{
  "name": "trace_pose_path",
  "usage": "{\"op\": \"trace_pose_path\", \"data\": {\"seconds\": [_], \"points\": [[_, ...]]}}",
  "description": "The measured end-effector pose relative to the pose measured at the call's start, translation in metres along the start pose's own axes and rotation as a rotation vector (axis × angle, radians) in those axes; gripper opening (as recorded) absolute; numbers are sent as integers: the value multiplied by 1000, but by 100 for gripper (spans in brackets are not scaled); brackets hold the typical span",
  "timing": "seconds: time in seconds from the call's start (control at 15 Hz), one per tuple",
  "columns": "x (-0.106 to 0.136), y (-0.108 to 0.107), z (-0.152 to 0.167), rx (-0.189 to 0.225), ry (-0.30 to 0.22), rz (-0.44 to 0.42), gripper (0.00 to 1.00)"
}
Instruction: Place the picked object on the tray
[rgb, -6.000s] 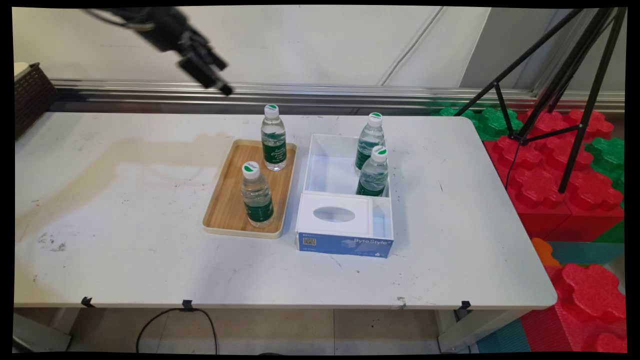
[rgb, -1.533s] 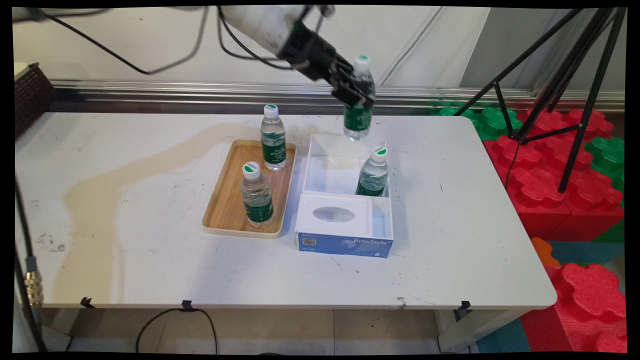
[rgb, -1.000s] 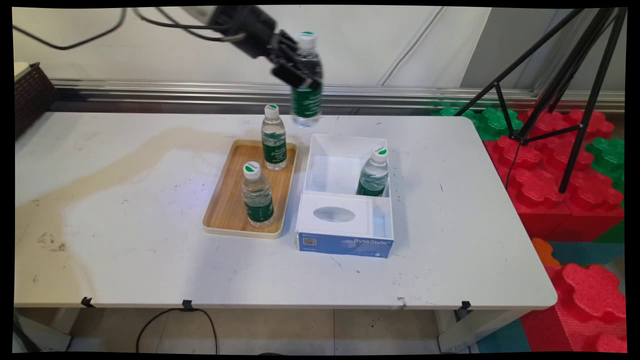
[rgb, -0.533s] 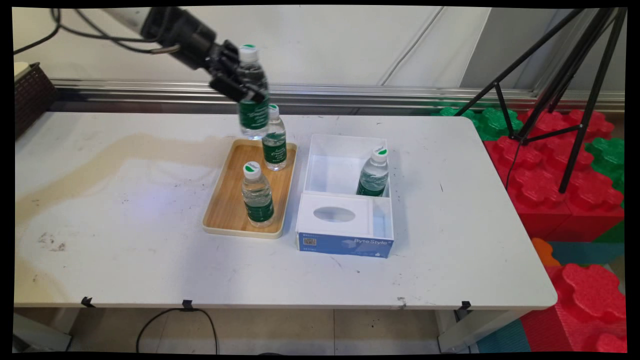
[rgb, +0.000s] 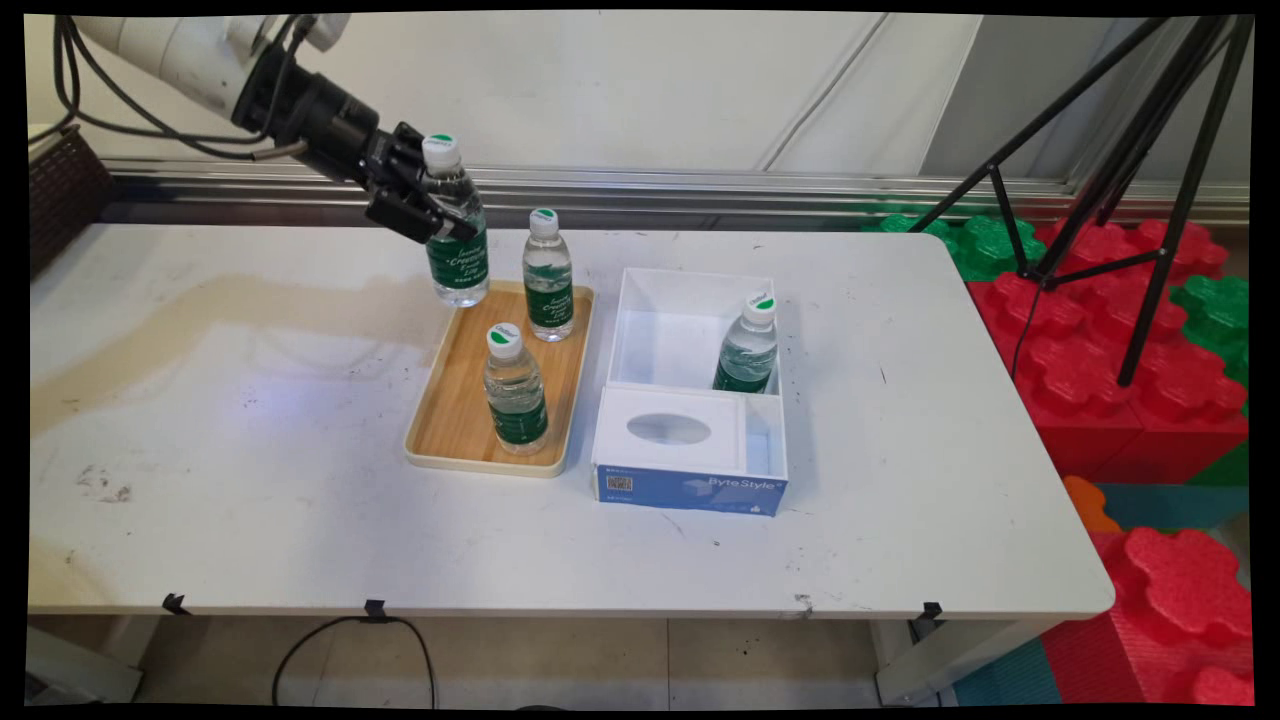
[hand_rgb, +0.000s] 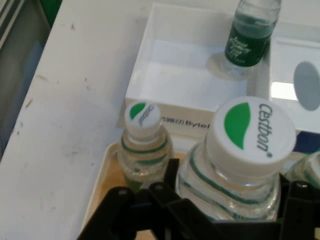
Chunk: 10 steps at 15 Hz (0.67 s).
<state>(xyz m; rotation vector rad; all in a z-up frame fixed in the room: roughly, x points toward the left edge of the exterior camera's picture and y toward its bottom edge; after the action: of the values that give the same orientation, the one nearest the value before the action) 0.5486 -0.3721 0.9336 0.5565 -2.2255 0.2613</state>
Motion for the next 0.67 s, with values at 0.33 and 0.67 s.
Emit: {"op": "trace_pose_path", "data": {"seconds": [0.33, 0.67], "points": [[-30, -19, 15, 9, 19, 5, 0], [-60, -36, 33, 11, 32, 0, 0]]}}
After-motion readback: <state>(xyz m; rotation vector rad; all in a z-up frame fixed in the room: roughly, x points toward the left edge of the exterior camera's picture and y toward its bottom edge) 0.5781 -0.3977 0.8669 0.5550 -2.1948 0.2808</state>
